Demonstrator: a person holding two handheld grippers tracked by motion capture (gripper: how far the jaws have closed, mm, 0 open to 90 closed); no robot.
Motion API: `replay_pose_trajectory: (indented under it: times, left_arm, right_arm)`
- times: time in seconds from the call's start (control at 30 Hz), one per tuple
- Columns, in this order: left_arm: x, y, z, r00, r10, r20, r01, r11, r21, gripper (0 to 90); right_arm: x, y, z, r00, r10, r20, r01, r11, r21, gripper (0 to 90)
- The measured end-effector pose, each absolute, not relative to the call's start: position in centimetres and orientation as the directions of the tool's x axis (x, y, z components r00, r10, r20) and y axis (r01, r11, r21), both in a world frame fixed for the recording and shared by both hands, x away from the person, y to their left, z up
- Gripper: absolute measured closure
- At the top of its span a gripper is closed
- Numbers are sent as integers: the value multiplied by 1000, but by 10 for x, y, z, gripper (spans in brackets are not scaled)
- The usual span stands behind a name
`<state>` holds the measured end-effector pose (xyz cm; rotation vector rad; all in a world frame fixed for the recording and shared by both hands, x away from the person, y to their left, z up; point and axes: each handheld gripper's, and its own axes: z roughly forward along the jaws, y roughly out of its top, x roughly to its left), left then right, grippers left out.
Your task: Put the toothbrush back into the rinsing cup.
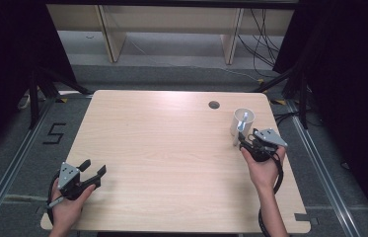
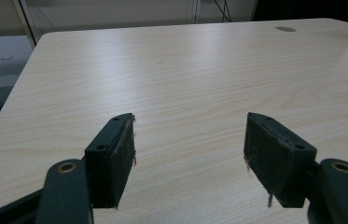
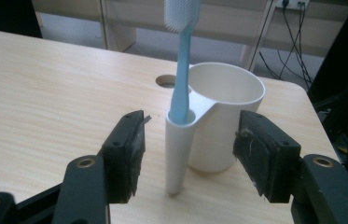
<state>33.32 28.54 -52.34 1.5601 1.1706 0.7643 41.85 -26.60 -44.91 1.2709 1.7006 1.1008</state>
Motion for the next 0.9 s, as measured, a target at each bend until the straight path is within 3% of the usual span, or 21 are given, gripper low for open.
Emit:
replay_pose_trajectory:
  times: [0.37,0.8,0.87,0.9]
  left_arm:
    - [334,285,-524,336,939,-77,296,-28,955,332]
    - [334,284,-524,335,939,-79,295,-25,955,332]
    - [333,285,-524,330,941,-74,305,-32,952,332]
    - [333,285,-524,330,941,-74,305,-32,952,332]
  right_arm:
    - [399,-271,-457,-304,950,-68,423,199,884,428]
    - [373,-289,-481,-271,963,0,523,147,840,423]
    - [372,-295,-485,-297,955,-27,508,181,842,423]
    - [368,-292,-487,-259,966,17,535,130,835,423]
